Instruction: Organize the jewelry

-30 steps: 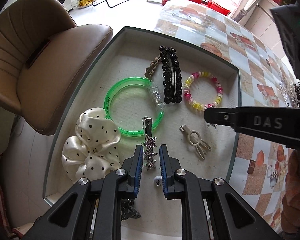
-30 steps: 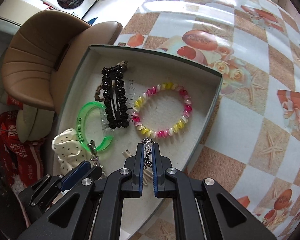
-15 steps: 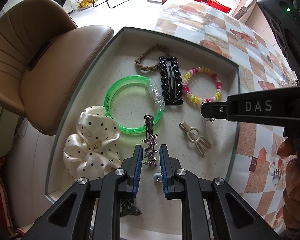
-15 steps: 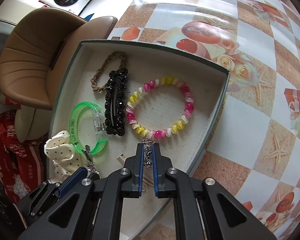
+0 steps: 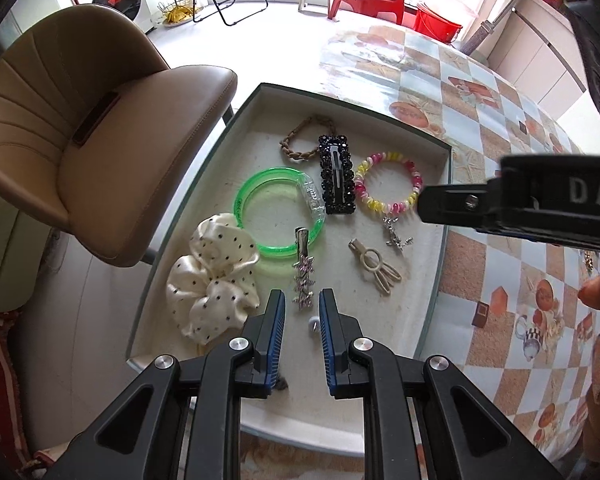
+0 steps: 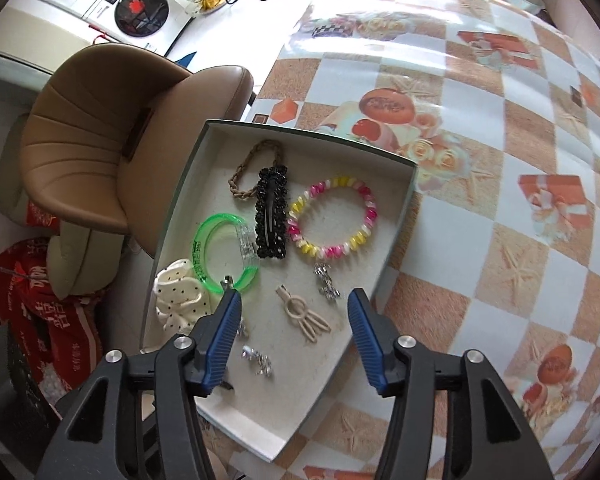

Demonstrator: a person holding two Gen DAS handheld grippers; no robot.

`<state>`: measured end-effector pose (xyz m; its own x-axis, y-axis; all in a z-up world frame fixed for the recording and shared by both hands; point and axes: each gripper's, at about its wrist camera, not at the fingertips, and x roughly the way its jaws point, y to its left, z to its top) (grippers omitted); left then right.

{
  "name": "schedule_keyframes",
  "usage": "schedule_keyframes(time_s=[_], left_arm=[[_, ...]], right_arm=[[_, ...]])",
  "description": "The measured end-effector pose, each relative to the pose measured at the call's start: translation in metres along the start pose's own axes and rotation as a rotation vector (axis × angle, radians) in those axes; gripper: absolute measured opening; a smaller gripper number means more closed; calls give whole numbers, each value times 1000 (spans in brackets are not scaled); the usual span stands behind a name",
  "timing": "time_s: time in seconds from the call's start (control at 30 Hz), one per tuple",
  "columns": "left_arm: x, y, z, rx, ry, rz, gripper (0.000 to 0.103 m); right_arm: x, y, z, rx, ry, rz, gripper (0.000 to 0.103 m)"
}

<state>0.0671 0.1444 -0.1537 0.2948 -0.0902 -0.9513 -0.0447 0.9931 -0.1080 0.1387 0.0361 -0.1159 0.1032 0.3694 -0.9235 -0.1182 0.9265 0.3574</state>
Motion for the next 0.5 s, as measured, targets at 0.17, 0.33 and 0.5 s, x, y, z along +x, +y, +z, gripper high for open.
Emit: schedule_keyframes(time_s=[0.17,0.33,0.5], left_arm=[[-16,7,-11,-29,-21,15,103],[-36,12,-20,-31,-35,12,103],[-53,17,-29,-27,-20,48,103]], right_arm=[[-17,-6,-24,1,3,-40,68],[-34,-7,-45,-15,14,-96,79],[-53,2,-64,-53,-5,-171,80]])
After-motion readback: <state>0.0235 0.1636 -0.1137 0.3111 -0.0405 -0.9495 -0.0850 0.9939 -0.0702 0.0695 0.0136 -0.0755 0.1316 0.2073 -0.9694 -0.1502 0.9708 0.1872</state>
